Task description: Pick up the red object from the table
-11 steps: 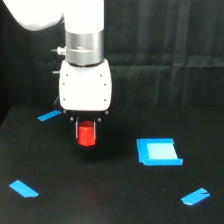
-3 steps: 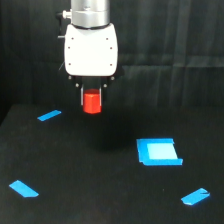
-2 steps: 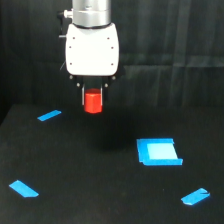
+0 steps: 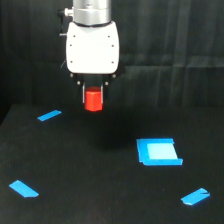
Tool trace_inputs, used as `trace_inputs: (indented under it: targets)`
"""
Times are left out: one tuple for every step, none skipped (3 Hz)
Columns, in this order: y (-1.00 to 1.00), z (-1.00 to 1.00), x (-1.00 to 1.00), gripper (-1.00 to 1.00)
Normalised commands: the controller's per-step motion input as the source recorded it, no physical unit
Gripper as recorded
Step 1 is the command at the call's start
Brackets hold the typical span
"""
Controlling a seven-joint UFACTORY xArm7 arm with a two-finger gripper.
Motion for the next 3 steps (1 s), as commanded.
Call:
trace_inputs:
  targets:
    - [0.11,0.04,-0.02,-0.88]
    - [-0.02,0.07,0.11,-1.00]
    - [0.02,0.07,-0.03,-1.00]
